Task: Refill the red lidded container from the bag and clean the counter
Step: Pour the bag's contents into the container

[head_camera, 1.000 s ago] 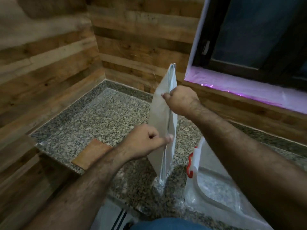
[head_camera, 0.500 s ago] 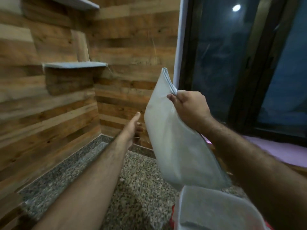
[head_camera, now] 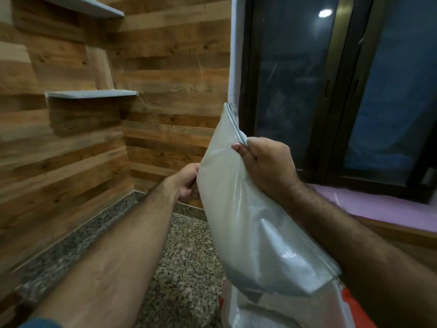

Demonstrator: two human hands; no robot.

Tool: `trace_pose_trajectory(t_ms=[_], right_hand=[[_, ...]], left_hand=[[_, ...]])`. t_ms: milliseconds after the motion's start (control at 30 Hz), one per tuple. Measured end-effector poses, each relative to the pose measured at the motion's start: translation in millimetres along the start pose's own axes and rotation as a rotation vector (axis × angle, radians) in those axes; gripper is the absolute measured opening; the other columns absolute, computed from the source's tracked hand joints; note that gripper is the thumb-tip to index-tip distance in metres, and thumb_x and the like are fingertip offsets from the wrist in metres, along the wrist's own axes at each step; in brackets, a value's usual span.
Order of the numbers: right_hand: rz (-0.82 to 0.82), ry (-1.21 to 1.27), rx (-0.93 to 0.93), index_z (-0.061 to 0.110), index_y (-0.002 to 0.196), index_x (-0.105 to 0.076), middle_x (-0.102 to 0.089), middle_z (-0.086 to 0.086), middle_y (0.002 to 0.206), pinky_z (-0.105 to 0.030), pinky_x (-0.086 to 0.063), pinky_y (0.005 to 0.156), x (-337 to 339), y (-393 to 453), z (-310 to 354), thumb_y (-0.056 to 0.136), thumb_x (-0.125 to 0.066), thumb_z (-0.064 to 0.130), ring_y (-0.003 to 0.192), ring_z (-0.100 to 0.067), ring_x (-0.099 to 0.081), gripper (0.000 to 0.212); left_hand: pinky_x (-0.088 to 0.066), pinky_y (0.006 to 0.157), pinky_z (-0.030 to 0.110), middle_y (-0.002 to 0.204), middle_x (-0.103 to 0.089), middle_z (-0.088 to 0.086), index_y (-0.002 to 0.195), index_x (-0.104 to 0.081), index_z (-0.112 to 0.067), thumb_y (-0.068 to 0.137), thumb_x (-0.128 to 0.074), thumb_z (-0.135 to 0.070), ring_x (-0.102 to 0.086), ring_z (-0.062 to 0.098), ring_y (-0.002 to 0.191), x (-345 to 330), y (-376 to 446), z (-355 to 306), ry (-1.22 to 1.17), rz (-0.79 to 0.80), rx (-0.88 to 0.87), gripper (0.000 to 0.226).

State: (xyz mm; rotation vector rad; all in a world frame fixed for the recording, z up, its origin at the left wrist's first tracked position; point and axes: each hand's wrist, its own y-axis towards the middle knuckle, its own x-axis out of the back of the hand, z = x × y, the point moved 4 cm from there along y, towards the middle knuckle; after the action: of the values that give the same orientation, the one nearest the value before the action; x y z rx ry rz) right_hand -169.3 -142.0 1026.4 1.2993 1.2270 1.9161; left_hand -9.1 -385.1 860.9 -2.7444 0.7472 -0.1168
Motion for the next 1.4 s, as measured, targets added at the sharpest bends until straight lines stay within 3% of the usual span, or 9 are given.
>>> trace_pose_trajectory(t_ms=[200, 367, 500, 600, 700, 833, 1000, 1267, 1400], right_hand=[[0.166, 0.197, -0.235, 0.025, 0.084, -0.067, -0.069, 0.01, 0.082, -0.026, -0.061, 0.07, 31, -13, -15, 0.101, -0.05, 0.056, 0.073, -0.007, -0.069, 0.039], [0.213, 0.247, -0.238, 0.019, 0.09, -0.074, -0.072, 0.009, 0.083, -0.03, -0.062, 0.068, 42, -32, -24, 0.098, -0.046, 0.06, 0.077, -0.012, -0.073, 0.05], [0.127, 0.269, -0.211, 0.017, 0.087, -0.073, -0.072, 0.004, 0.083, -0.039, -0.066, 0.069, 44, -43, -31, 0.104, -0.046, 0.059, 0.075, -0.015, -0.073, 0.053], [0.059, 0.287, -0.23, 0.014, 0.081, -0.071, -0.07, 0.001, 0.076, -0.04, -0.062, 0.061, 45, -53, -40, 0.105, -0.049, 0.055, 0.069, -0.02, -0.07, 0.052], [0.051, 0.317, -0.296, 0.009, 0.075, -0.066, -0.068, -0.005, 0.07, -0.045, -0.059, 0.057, 42, -67, -48, 0.105, -0.05, 0.055, 0.064, -0.026, -0.068, 0.057], [0.061, 0.318, -0.33, 0.015, 0.07, -0.062, -0.065, -0.003, 0.064, -0.042, -0.056, 0.054, 33, -93, -54, 0.105, -0.051, 0.053, 0.057, -0.023, -0.064, 0.053], [0.107, 0.299, -0.396, 0.012, 0.08, -0.066, -0.068, -0.005, 0.068, -0.05, -0.057, 0.06, 16, -128, -63, 0.102, -0.045, 0.063, 0.062, -0.03, -0.066, 0.06], [0.12, 0.198, -0.408, 0.014, 0.078, -0.066, -0.063, 0.004, 0.073, -0.029, -0.048, 0.064, 13, -170, -69, 0.104, -0.052, 0.047, 0.061, -0.017, -0.059, 0.044], [0.19, 0.258, -0.517, 0.005, 0.097, -0.074, -0.078, -0.003, 0.092, -0.04, -0.06, 0.075, 14, -195, -86, 0.103, -0.045, 0.063, 0.08, -0.026, -0.074, 0.065]], left_hand=[[-0.035, 0.066, 0.034, 0.098, -0.055, 0.005, 0.131, -0.072, -0.009, 0.06, -0.09, -0.036, -0.046, 0.019, 0.076, -1, -25, -28, -0.088, -0.039, -0.088, 0.078], [-0.038, 0.057, 0.03, 0.08, -0.063, 0.004, 0.079, -0.077, -0.013, 0.08, -0.068, -0.034, -0.054, 0.022, 0.063, -28, -94, -76, -0.183, -0.14, -0.17, 0.022], [-0.06, 0.067, 0.031, 0.089, -0.077, 0.01, 0.09, -0.08, -0.01, 0.102, -0.052, -0.023, -0.072, 0.026, 0.071, -43, -123, -105, -0.239, -0.147, -0.319, 0.033], [-0.061, 0.078, 0.037, 0.102, -0.077, 0.013, 0.105, -0.079, -0.008, 0.1, -0.052, -0.027, -0.074, 0.028, 0.082, -46, -137, -119, -0.243, -0.181, -0.359, 0.033], [-0.054, 0.067, 0.034, 0.084, -0.073, 0.008, 0.099, -0.075, -0.011, 0.098, -0.052, -0.031, -0.067, 0.024, 0.07, -48, -147, -121, -0.193, -0.245, -0.356, 0.03], [-0.024, 0.039, 0.021, 0.046, -0.043, -0.005, 0.053, -0.059, -0.016, 0.105, -0.046, -0.023, -0.031, 0.01, 0.036, -57, -157, -115, -0.121, -0.291, -0.352, 0.054], [-0.021, 0.037, 0.021, 0.047, -0.041, -0.006, 0.065, -0.054, -0.019, 0.106, -0.049, -0.018, -0.032, 0.009, 0.037, -69, -162, -98, -0.139, -0.354, -0.363, 0.041], [-0.03, 0.038, 0.02, 0.045, -0.049, -0.006, 0.071, -0.059, -0.016, 0.108, -0.051, -0.025, -0.042, 0.006, 0.038, -93, -166, -84, 0.042, -0.362, -0.368, 0.038], [-0.031, 0.042, 0.021, 0.05, -0.052, -0.006, 0.076, -0.063, -0.015, 0.106, -0.053, -0.026, -0.044, 0.007, 0.042, -107, -165, -79, 0.088, -0.362, -0.379, 0.033]])
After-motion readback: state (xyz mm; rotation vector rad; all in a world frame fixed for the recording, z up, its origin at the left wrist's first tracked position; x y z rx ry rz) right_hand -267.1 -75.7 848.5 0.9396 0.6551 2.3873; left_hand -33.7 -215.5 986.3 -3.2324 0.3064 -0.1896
